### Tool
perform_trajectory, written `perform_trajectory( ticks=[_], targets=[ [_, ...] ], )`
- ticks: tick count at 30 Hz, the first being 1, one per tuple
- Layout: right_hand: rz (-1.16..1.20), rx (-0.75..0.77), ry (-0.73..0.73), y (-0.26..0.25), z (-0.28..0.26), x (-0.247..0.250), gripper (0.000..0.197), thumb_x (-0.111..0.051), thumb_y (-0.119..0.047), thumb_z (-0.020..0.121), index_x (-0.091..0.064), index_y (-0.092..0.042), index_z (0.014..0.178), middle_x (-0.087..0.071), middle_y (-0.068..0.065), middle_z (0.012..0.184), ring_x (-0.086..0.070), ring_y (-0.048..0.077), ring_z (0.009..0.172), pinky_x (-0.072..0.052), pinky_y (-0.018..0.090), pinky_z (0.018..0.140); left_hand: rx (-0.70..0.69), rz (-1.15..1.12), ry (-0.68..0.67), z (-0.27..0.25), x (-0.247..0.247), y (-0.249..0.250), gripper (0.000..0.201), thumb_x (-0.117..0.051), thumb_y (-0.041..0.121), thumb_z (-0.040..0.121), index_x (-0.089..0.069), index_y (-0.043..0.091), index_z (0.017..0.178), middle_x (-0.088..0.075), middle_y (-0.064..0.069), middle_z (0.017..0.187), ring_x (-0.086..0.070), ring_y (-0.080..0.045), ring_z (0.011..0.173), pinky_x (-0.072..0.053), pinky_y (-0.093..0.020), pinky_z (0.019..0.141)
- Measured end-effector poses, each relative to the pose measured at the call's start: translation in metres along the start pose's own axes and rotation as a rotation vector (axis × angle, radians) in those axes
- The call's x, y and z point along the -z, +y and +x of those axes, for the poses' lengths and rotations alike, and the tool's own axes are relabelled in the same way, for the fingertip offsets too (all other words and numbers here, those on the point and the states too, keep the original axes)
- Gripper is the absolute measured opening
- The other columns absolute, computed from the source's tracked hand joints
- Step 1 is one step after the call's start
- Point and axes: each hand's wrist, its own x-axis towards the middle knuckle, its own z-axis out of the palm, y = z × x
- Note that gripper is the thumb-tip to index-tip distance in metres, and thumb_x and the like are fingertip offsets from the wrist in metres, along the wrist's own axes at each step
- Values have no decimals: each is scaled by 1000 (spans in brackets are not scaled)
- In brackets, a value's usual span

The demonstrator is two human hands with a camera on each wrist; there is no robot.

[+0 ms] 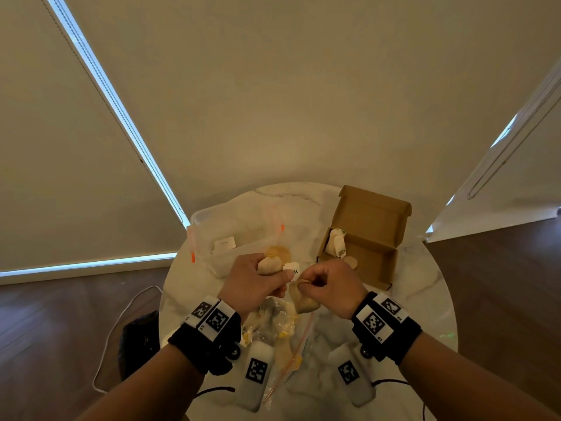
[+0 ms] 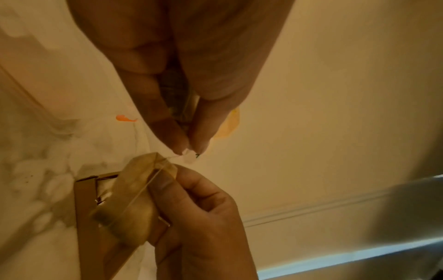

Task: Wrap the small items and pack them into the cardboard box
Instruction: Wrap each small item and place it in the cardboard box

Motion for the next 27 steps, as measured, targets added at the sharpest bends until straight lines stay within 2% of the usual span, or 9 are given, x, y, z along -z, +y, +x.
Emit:
perform_trajectory(
  ticks=[3, 6, 10, 13, 15, 19, 22, 24, 27],
  targets=[
    [118, -32, 39, -1, 2, -1, 13, -74, -12, 81, -73, -24, 76, -68, -10, 68, -62, -3, 63, -48, 13, 59, -49, 54, -87, -7, 0, 2, 17, -81, 9, 75, -71, -2, 81, -68, -15, 66, -64, -23, 59, -56, -31, 59],
    [314, -93, 65, -5, 3, 1, 6, -73, -14, 83, -76, -10, 87, -74, 8, 80, -68, 14, 70, -58, 27, 64, -69, 57, -131, -13, 1, 4, 15, -80, 14, 76, -73, 2, 81, -69, -12, 65, -64, -21, 57, -53, -27, 56],
    [443, -130, 61, -10, 2, 2, 13, -70, -12, 85, -74, -3, 93, -75, 11, 85, -71, 16, 72, -59, 26, 63, -54, 22, 73, -9, 3, -3, 15, -80, 13, 77, -71, 2, 78, -69, -21, 70, -66, -31, 62, -59, -38, 60],
    [480, -133, 52, -13, 2, 1, 14, -70, -11, 84, -74, -3, 94, -75, 12, 86, -71, 17, 73, -59, 28, 65, -44, 57, 177, -2, 5, -9, 18, -82, 20, 74, -69, 9, 69, -68, -12, 62, -64, -28, 58, -57, -40, 60],
    [504, -128, 43, -15, 2, 0, 13, -70, -10, 84, -75, -4, 94, -75, 14, 86, -72, 23, 76, -60, 31, 67, -40, 90, 115, 0, 5, -10, 18, -85, 26, 71, -73, 13, 72, -72, -8, 69, -68, -30, 66, -58, -43, 64],
    [546, -134, 1, -20, 1, 2, 12, -64, -5, 89, -74, -6, 93, -74, 17, 88, -72, 29, 79, -60, 37, 72, -78, 115, 43, -1, 3, -8, 9, -83, 16, 72, -76, 11, 73, -75, -5, 75, -72, -24, 77, -59, -42, 75],
    [620, -137, -46, -24, -2, 6, 13, -62, -3, 89, -73, -5, 94, -74, 18, 90, -71, 26, 79, -60, 33, 71, -74, 52, 59, -1, 2, -7, 13, -82, 13, 73, -74, 4, 71, -73, -11, 73, -69, -22, 70, -57, -36, 68],
    [520, -75, -69, -25, -3, 9, 12, -68, -6, 85, -74, -4, 96, -74, 16, 89, -71, 21, 76, -58, 27, 68, -37, 20, 68, 0, 1, -8, 15, -81, 13, 74, -73, 1, 75, -70, -17, 70, -64, -22, 65, -53, -35, 62],
    [411, -77, 18, -20, 0, 11, 14, -73, -6, 81, -74, -2, 95, -74, 15, 85, -70, 22, 70, -59, 29, 64, 81, -122, 29, 1, 1, -6, 11, -71, 6, 83, -68, -4, 88, -61, -16, 70, -55, -23, 63, -47, -32, 57]
  ],
)
